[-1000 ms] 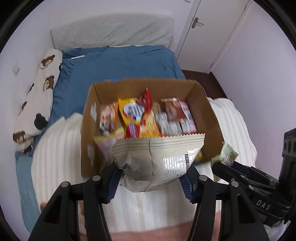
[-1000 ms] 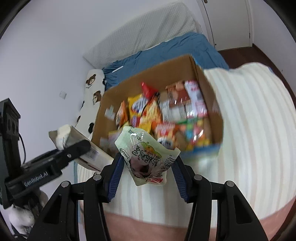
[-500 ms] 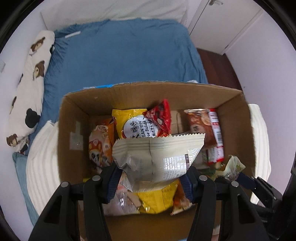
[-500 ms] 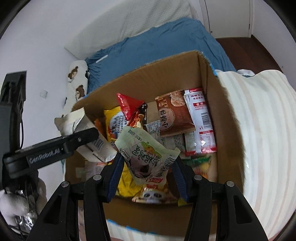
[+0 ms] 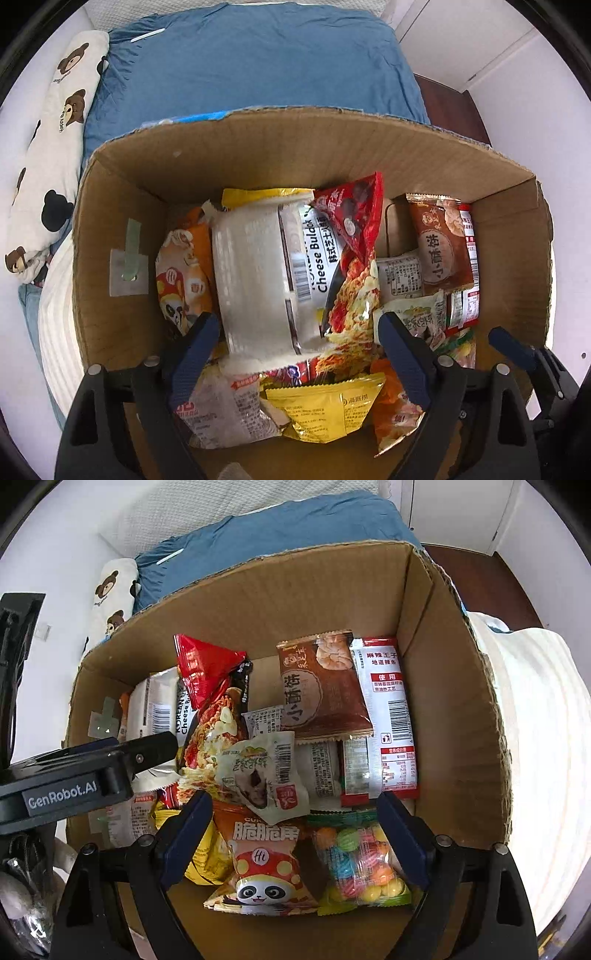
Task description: Organize snacks
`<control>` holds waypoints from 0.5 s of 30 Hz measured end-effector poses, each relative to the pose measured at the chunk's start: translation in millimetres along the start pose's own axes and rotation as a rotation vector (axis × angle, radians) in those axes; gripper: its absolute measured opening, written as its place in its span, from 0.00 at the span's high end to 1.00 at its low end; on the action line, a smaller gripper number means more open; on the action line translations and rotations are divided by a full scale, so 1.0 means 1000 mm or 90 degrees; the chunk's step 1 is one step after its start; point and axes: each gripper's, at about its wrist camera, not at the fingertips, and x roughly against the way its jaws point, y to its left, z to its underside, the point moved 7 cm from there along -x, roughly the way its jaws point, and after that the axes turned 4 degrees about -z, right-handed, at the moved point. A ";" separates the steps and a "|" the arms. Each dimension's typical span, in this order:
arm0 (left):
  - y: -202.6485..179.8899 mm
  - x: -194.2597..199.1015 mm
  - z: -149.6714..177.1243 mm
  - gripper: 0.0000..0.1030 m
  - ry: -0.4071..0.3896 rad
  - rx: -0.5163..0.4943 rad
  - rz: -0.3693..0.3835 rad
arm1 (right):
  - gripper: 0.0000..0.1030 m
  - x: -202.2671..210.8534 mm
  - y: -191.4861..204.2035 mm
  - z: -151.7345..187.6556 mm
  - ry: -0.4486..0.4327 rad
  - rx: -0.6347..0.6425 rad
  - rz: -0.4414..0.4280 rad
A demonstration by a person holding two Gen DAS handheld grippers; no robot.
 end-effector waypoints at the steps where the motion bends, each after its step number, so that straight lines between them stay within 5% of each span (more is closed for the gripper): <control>1: 0.000 0.001 0.002 0.13 -0.003 -0.001 -0.001 | 0.10 0.000 0.000 0.001 0.000 0.002 0.004; 4: 0.002 0.004 0.008 0.05 -0.008 0.000 -0.002 | 0.10 0.001 0.001 0.002 0.001 0.006 0.014; 15: 0.007 0.034 0.033 0.04 -0.045 0.011 -0.004 | 0.04 0.030 -0.010 0.015 -0.013 0.002 0.037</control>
